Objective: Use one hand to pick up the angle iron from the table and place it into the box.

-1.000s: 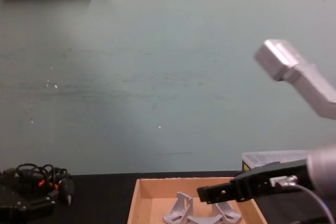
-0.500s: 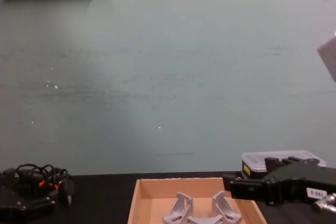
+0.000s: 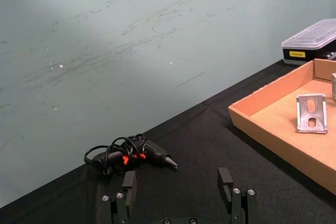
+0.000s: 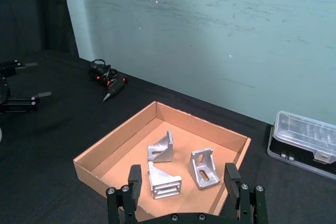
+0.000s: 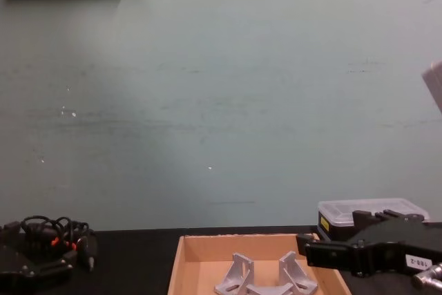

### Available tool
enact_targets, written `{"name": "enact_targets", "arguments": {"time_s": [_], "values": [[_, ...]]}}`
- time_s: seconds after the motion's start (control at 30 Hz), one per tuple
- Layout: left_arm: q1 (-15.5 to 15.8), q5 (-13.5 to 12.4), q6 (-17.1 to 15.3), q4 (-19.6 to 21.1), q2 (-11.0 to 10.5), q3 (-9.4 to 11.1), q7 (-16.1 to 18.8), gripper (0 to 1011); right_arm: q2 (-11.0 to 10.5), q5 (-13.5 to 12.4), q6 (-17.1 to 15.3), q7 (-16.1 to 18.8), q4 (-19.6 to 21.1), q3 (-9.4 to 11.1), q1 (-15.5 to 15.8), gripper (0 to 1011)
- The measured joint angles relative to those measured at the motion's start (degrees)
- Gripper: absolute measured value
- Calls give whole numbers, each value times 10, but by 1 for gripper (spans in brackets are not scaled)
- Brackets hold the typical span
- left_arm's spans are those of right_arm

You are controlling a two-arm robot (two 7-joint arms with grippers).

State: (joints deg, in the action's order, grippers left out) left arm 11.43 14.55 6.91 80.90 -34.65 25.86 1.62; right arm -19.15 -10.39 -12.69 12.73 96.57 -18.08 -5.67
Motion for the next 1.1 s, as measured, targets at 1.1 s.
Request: {"name": "enact_targets", "arguments": {"time_s": [1.1], "values": [[0, 0, 0, 0, 0, 0, 0, 1011, -1, -3, -5, 4, 2, -1, -2, 1000]]}}
